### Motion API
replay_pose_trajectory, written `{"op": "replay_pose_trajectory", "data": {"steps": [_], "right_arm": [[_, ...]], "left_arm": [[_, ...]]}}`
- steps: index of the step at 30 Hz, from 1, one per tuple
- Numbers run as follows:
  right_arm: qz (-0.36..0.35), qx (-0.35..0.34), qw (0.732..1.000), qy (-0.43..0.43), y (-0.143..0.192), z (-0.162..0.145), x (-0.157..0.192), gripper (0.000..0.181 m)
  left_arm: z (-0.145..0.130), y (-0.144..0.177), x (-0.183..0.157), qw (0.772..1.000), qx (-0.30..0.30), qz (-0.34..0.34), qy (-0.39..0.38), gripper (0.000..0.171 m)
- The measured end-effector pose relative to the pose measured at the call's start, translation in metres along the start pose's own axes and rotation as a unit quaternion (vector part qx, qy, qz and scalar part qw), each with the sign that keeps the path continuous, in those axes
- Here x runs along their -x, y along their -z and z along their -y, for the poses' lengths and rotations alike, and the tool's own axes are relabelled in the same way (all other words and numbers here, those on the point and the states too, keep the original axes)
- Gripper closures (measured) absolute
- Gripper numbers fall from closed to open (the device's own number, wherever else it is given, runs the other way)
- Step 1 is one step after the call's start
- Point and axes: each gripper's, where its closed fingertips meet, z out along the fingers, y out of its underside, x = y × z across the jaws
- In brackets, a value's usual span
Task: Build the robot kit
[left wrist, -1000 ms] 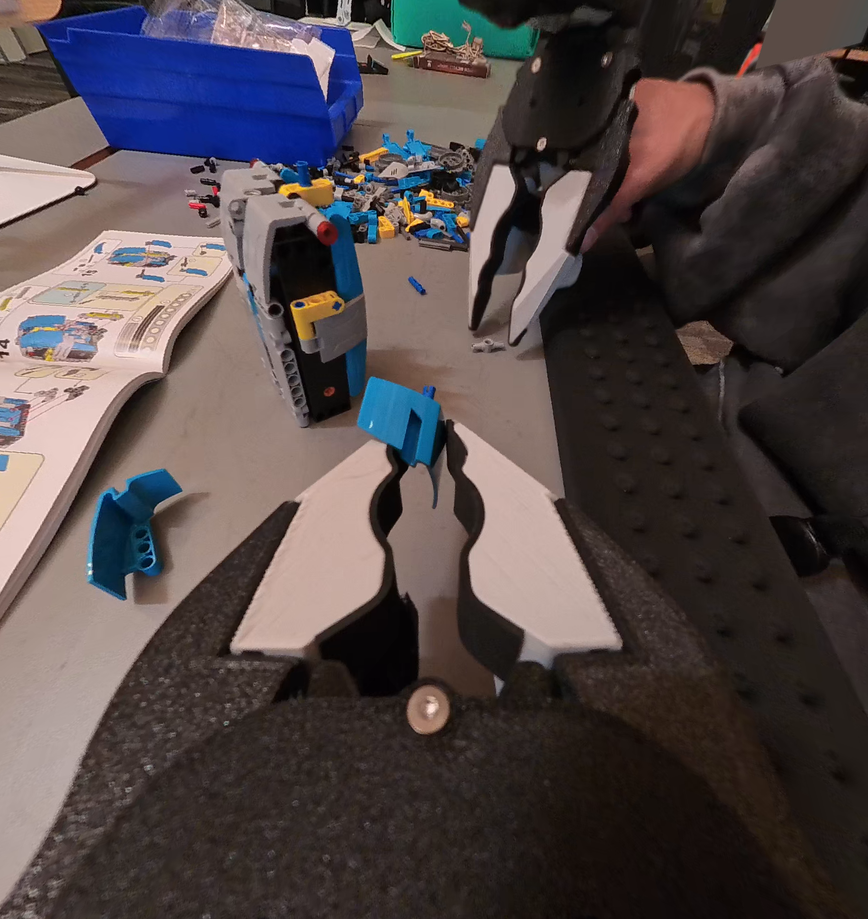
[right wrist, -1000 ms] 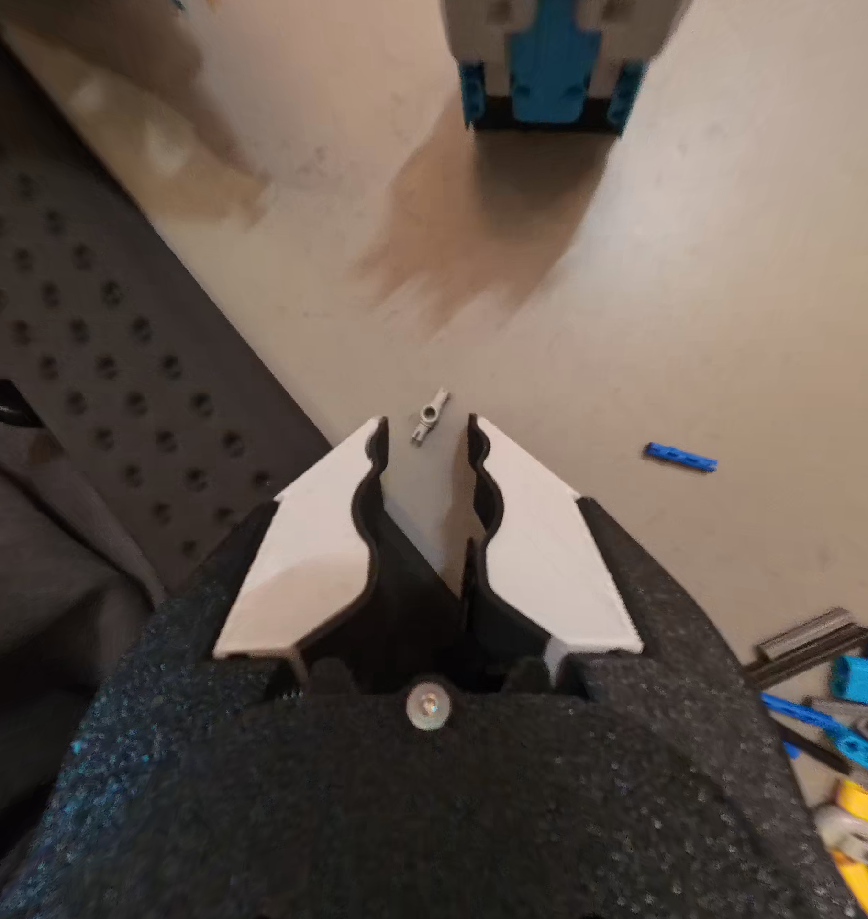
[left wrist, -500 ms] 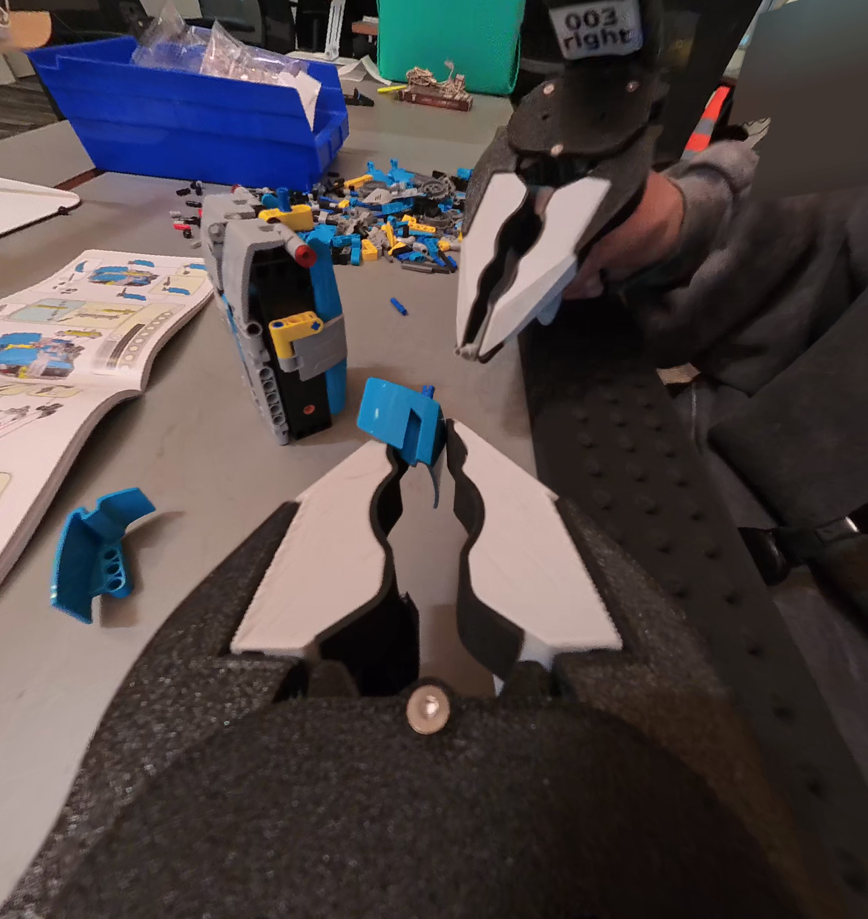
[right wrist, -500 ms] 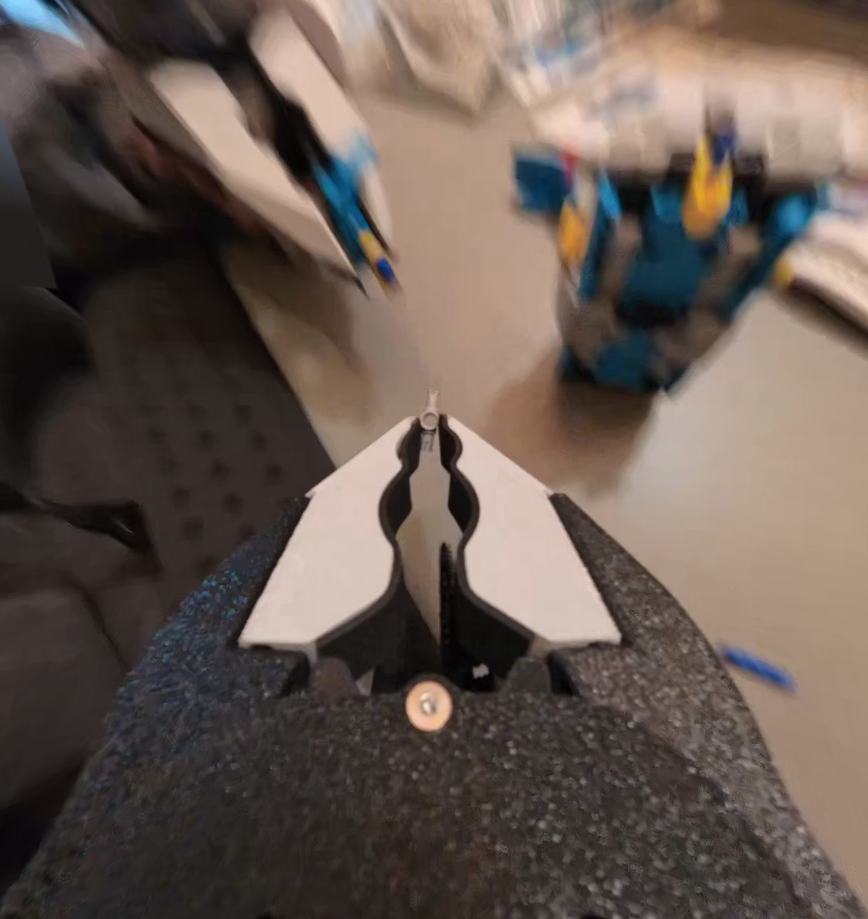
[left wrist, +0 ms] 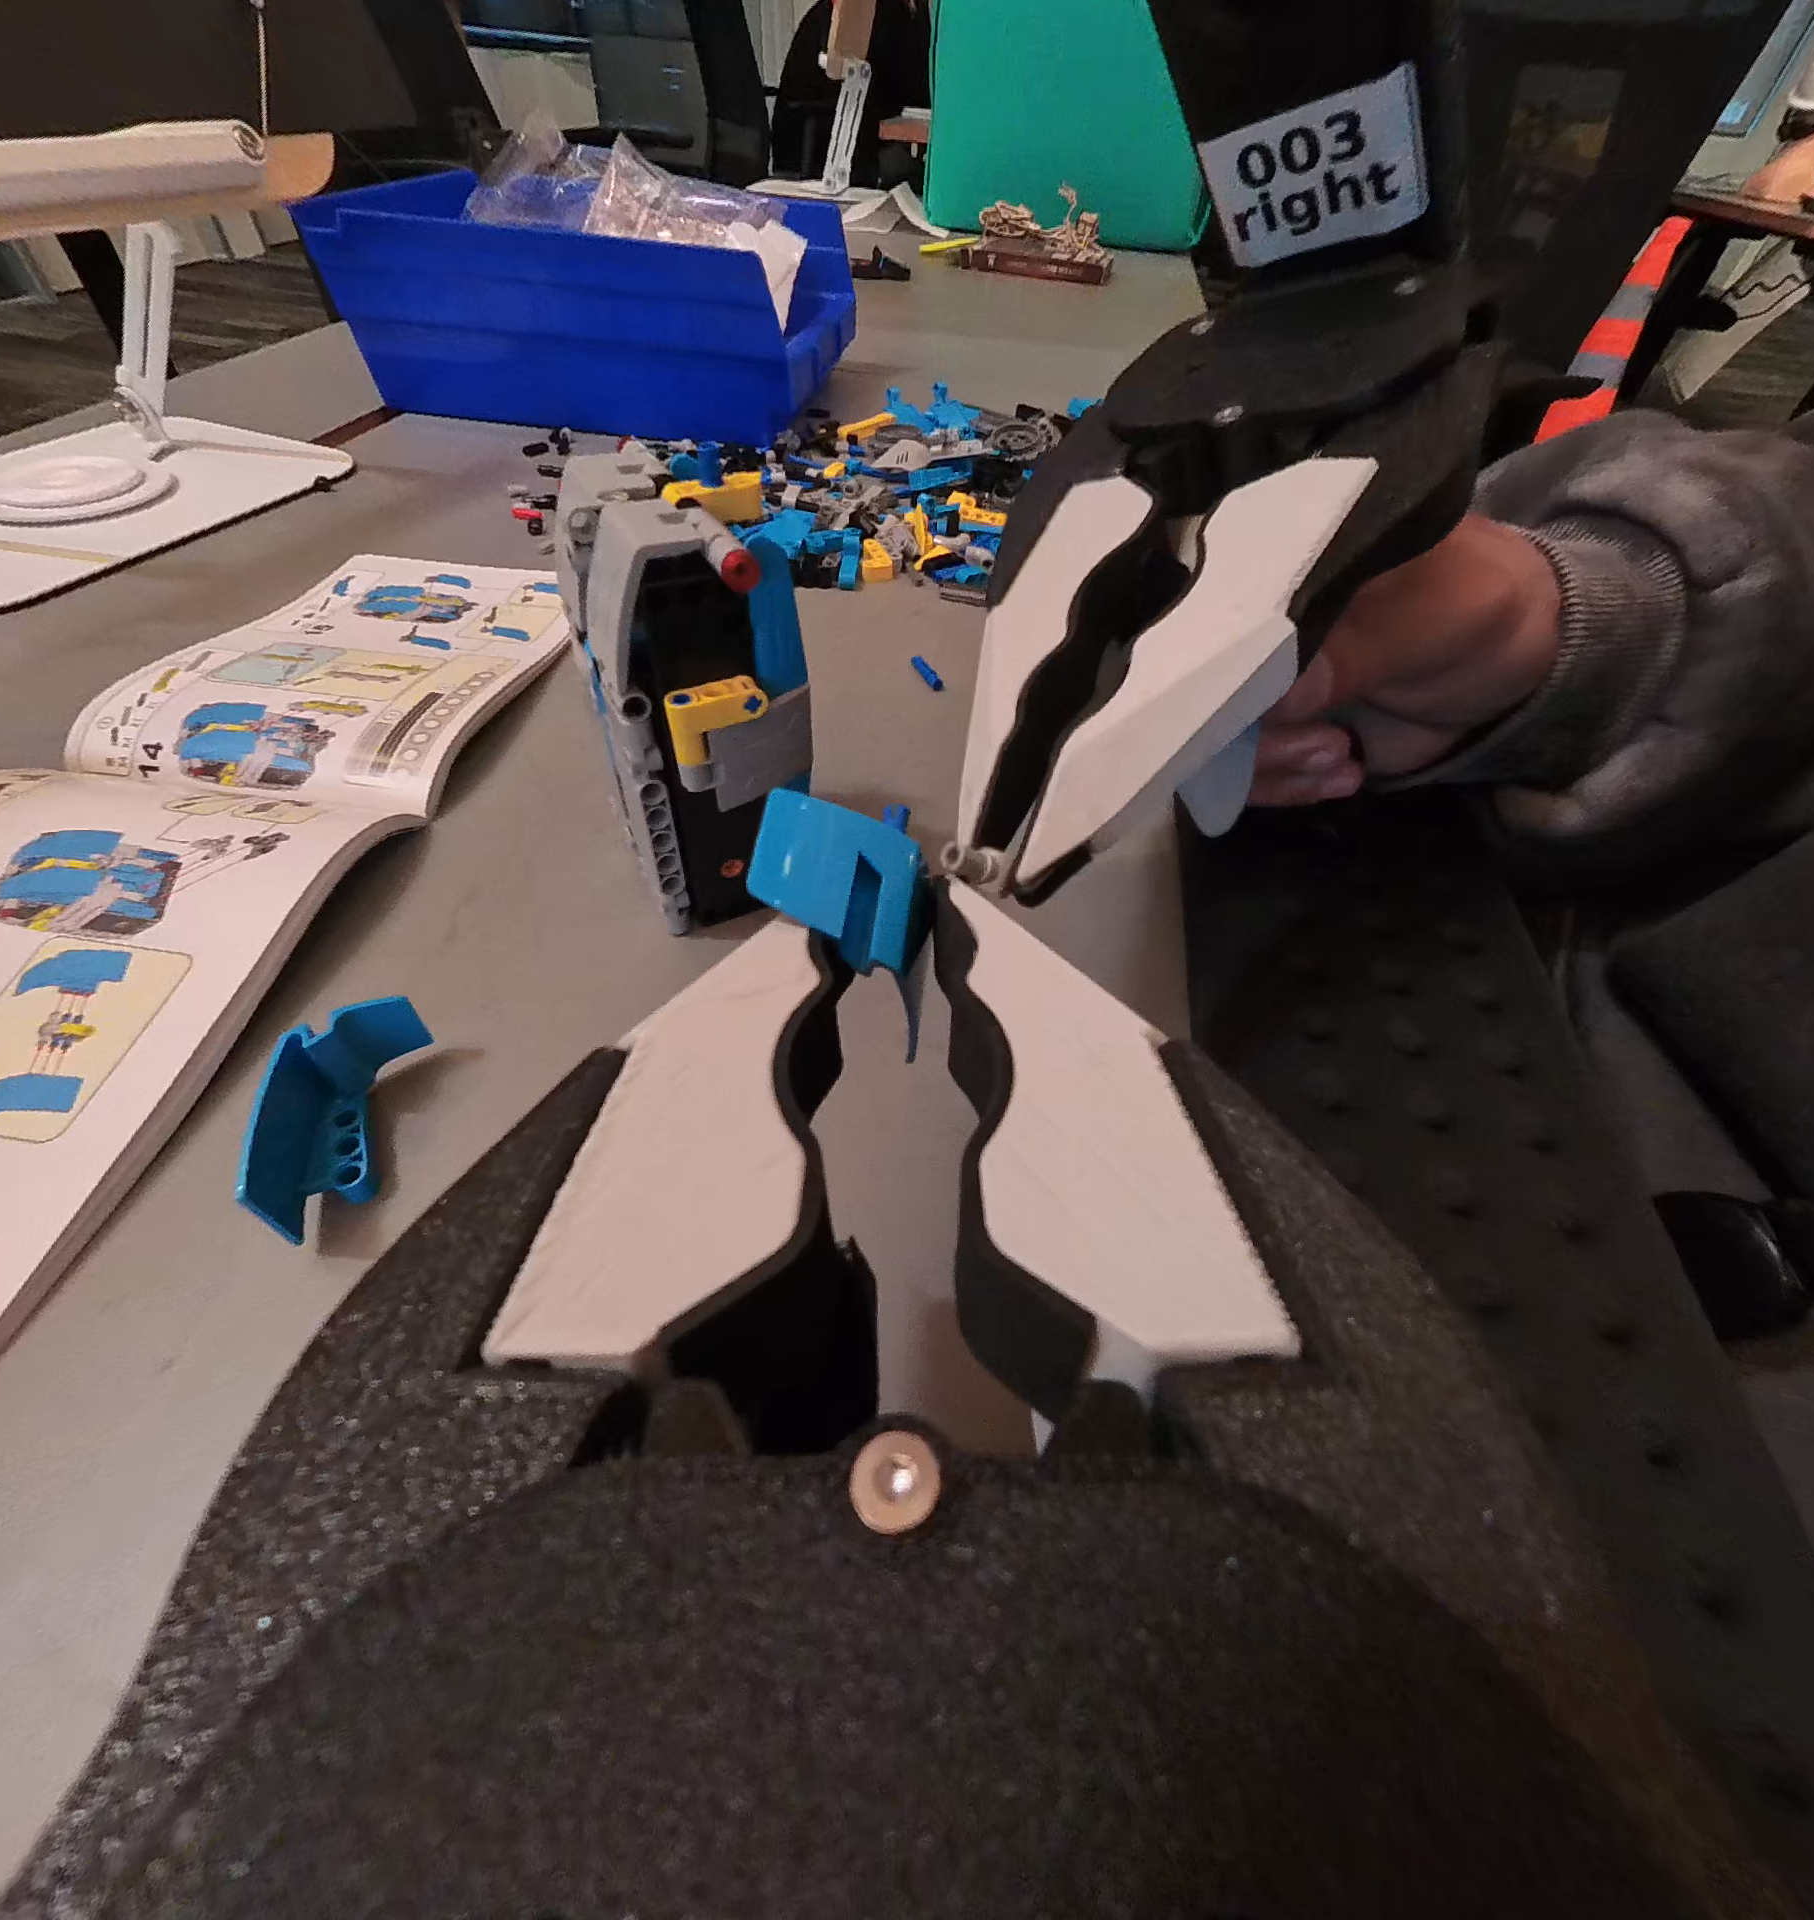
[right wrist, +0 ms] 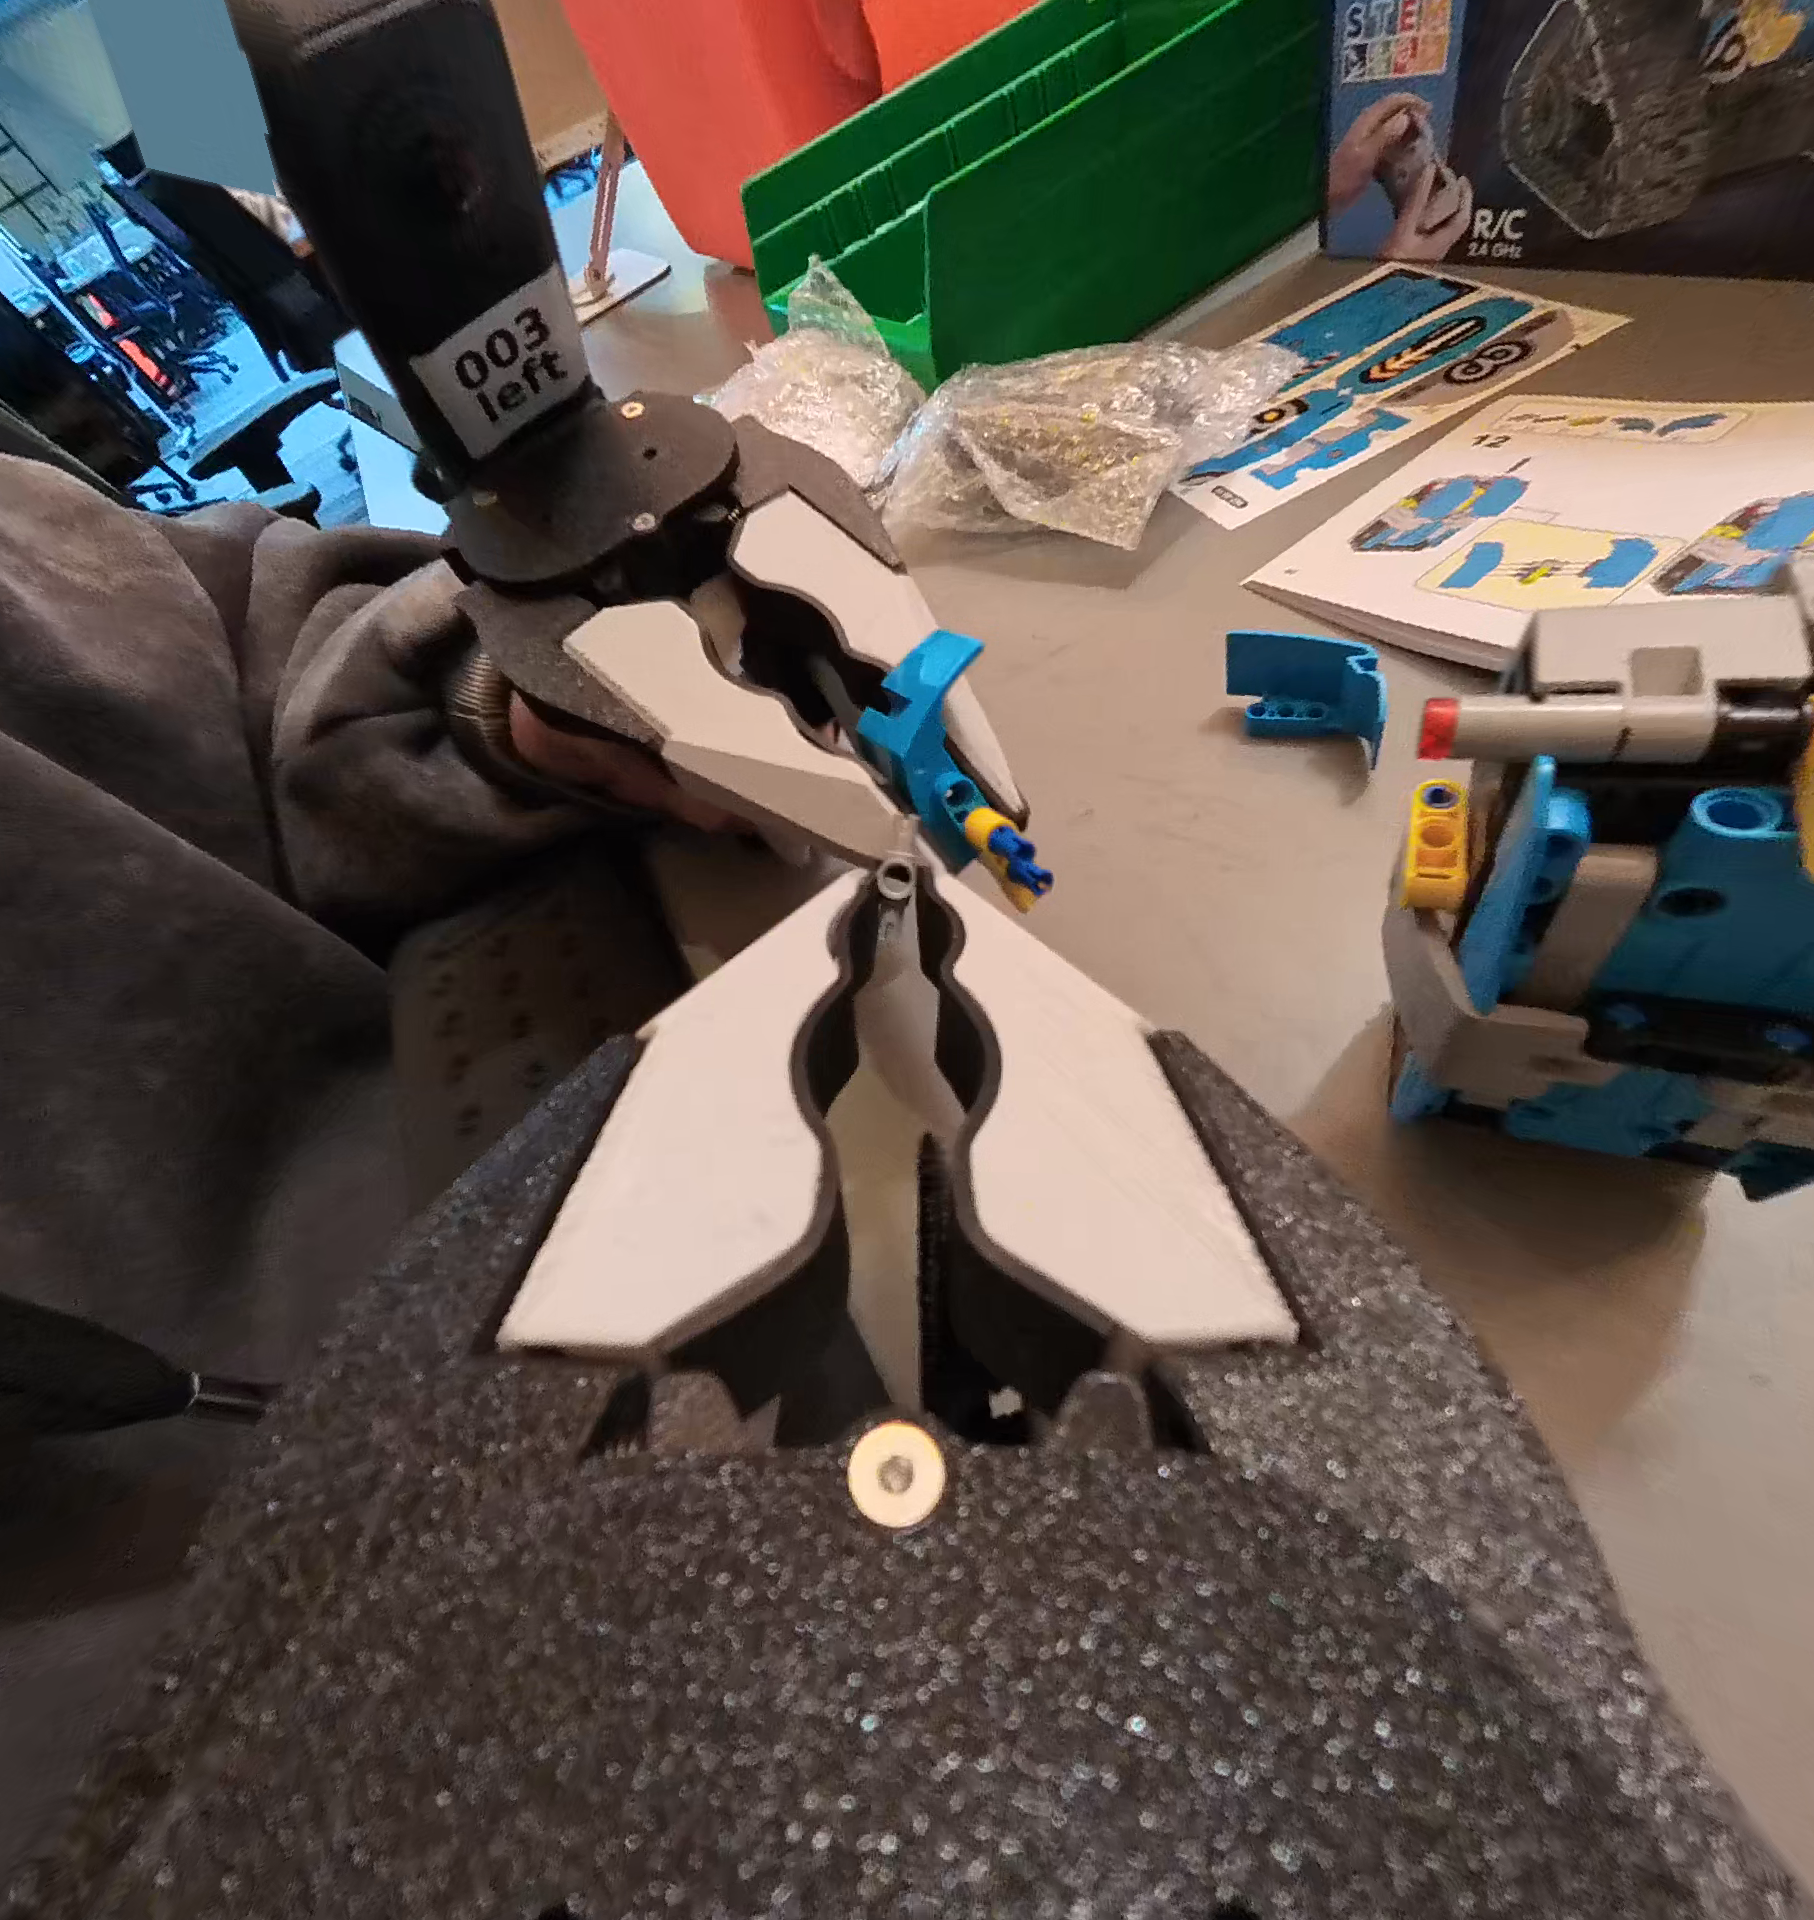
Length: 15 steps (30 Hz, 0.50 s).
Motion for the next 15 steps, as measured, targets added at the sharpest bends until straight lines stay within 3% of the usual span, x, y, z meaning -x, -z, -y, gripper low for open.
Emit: {"op": "replay_pose_trajectory", "data": {"steps": [15], "right_arm": [[0.008, 0.010, 0.999, -0.043, -0.0023, -0.0056, -0.0052, 0.174]], "left_arm": [[-0.0001, -0.0001, 0.0042, 0.997, 0.004, 0.045, -0.062, 0.159]]}}
